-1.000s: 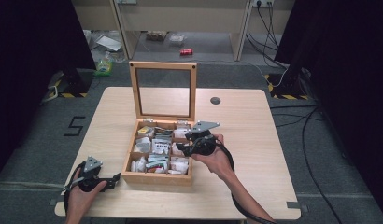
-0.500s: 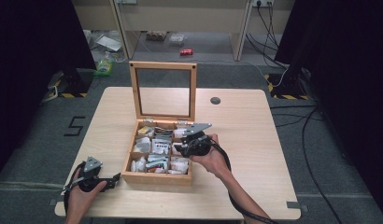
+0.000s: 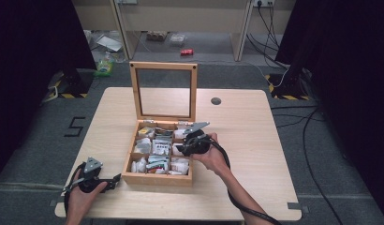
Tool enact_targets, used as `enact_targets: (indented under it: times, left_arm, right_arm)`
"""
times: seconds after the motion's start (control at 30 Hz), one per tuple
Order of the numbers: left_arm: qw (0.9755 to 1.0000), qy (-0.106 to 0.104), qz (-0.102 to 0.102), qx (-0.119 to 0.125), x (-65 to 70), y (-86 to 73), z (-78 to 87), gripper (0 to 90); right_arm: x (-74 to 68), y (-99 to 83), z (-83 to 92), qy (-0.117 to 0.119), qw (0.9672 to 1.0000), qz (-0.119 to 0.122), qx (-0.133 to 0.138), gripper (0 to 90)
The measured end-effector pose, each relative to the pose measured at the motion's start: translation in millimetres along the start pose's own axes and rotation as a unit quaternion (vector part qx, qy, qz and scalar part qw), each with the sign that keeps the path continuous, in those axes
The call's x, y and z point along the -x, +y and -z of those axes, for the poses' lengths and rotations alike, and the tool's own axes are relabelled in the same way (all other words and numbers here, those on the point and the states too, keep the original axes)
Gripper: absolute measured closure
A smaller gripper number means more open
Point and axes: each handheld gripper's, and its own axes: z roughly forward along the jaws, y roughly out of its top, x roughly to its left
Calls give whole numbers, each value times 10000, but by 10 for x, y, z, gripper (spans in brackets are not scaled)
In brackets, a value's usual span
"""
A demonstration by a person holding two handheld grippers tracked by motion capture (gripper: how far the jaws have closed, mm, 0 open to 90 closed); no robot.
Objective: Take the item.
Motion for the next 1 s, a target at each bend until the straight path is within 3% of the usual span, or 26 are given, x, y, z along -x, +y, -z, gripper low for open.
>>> enact_targets:
  times: [0.27,0.5,0.77,1.0]
  left_arm:
    - [10000,0,1,2,0,0,0,47]
    - [10000,0,1,2,0,0,0,47]
    - [10000,-1,2,1,0,0,0,47]
    - [10000,0,1,1,0,0,0,47]
  right_arm:
    - [-1,11,-39,152,9996,125,-190,666]
    - [13,-2,2,325,9991,212,-192,751]
    - [17,-6,-2,519,9981,219,-242,753]
    - [32,2,-47,555,9976,179,-373,753]
